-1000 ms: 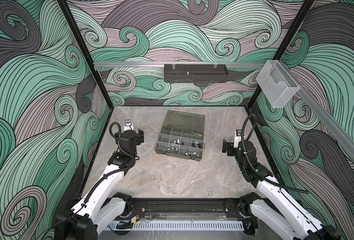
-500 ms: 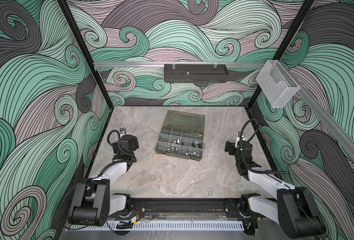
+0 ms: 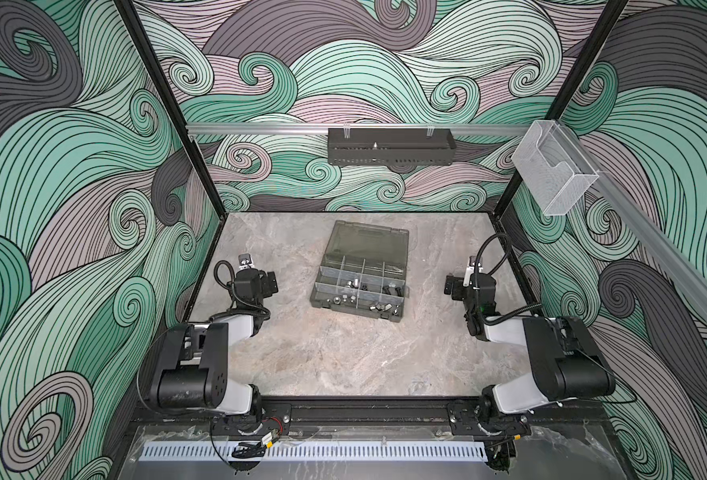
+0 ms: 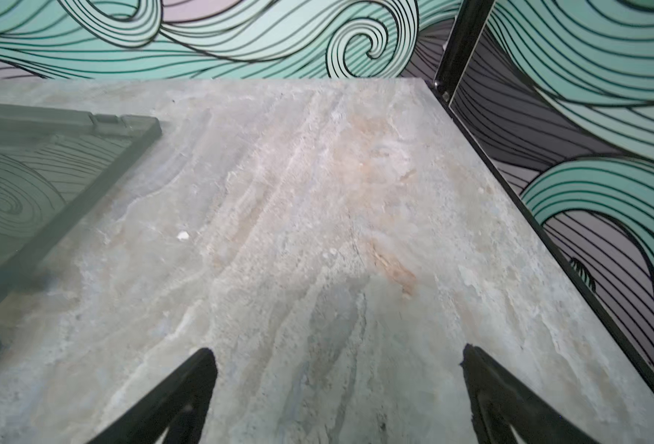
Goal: Sort the screws and nuts into containers
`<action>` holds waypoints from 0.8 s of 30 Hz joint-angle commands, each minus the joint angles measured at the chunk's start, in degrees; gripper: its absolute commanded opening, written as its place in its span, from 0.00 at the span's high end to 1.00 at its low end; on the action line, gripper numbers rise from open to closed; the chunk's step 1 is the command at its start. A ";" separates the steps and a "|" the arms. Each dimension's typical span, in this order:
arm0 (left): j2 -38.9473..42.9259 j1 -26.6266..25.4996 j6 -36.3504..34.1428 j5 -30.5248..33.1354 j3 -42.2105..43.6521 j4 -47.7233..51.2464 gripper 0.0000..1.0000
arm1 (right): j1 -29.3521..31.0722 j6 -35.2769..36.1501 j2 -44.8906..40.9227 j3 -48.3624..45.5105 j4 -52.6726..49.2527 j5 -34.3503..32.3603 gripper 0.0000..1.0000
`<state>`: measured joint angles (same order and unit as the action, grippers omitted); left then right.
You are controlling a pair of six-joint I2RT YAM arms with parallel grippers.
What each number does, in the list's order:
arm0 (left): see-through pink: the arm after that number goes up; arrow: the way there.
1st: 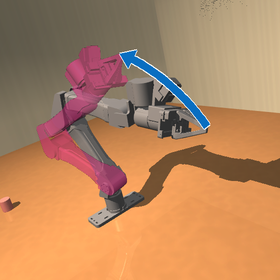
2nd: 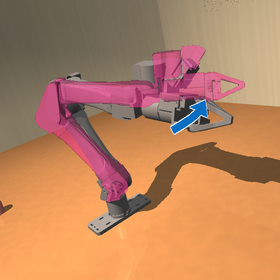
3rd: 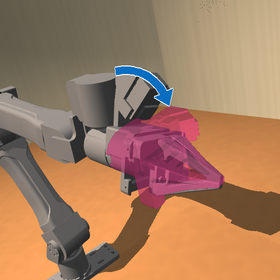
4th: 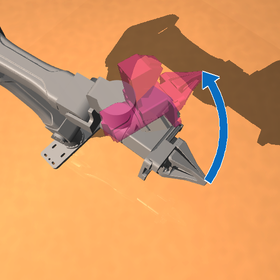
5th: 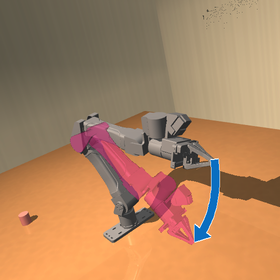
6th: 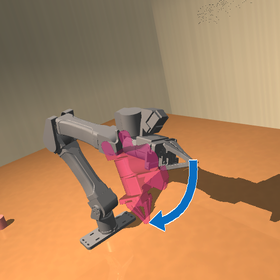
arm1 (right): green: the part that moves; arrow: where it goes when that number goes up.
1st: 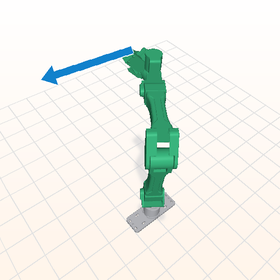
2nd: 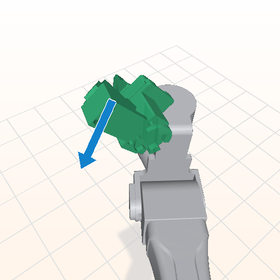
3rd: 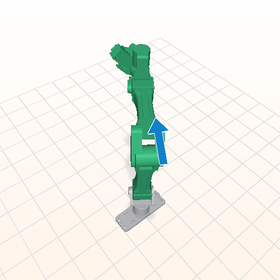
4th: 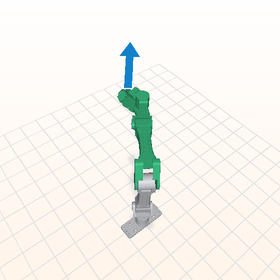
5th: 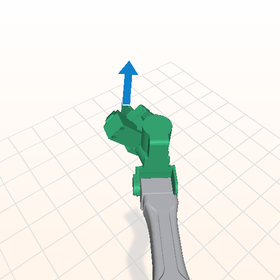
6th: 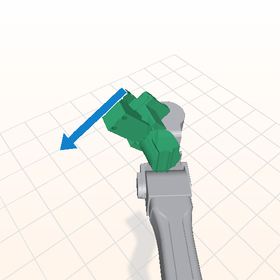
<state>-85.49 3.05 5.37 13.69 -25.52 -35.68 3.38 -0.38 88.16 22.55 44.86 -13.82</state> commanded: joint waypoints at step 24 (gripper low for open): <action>-1.78 0.55 -4.41 -13.97 -1.38 -2.34 0.01 | -0.39 0.33 -0.23 -0.48 5.57 2.05 0.01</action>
<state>-87.66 3.38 1.65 0.78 -25.45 -37.28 2.98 -0.38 88.73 21.93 49.10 -11.94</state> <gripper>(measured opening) 0.986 0.992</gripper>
